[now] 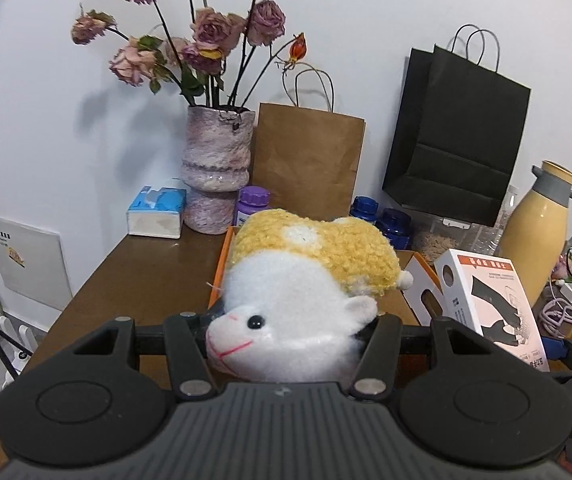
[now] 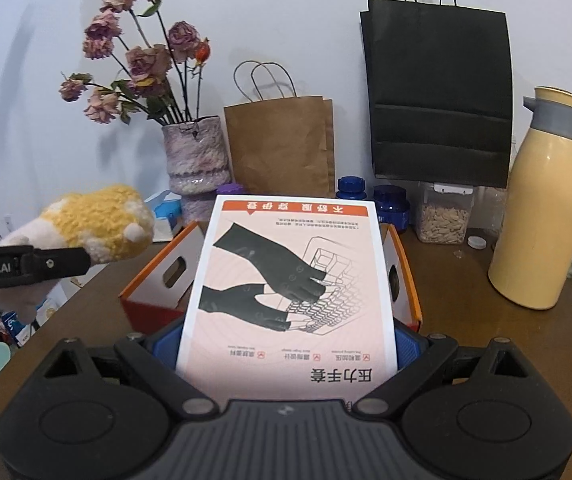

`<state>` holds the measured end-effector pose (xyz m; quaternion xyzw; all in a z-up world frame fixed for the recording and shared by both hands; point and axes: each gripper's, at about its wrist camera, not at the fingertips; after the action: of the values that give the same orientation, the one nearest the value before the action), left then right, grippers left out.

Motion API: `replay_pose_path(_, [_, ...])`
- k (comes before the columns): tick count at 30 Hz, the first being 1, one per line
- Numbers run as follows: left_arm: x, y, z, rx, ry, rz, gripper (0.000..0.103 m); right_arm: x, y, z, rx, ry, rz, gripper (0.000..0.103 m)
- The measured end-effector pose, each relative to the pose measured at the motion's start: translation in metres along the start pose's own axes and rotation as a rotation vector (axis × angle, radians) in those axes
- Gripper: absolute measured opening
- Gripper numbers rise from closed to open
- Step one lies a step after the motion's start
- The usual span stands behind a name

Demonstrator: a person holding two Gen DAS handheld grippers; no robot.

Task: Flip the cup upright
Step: 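Carry the plush into the red box with the left tool while the right tool carries the booklet in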

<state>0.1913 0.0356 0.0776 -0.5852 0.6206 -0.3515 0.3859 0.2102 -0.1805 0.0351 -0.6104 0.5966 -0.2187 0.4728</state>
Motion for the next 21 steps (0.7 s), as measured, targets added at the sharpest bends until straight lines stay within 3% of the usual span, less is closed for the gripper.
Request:
replay_pose_path(12, [0.005,-0.043,0.073,-0.073,-0.01,-0.006,0.055,-0.004,-0.047,0.063,-0.043,0.034,-0.015,0.097])
replay_pose_path(21, [0.006,-0.052,0.13,-0.173,-0.029,-0.003,0.055,-0.001,-0.069,0.121,-0.093,0.073,-0.014,0.097])
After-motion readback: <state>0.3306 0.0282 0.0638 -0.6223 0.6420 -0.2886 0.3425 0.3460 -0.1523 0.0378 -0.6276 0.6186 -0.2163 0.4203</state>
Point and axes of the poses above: each gripper's, at about its wrist camera, not at the fingertips, and z roughly the way its jaws point, x to its right, y to its underside, and after that the axes turned 15 degrees about z, right-handed
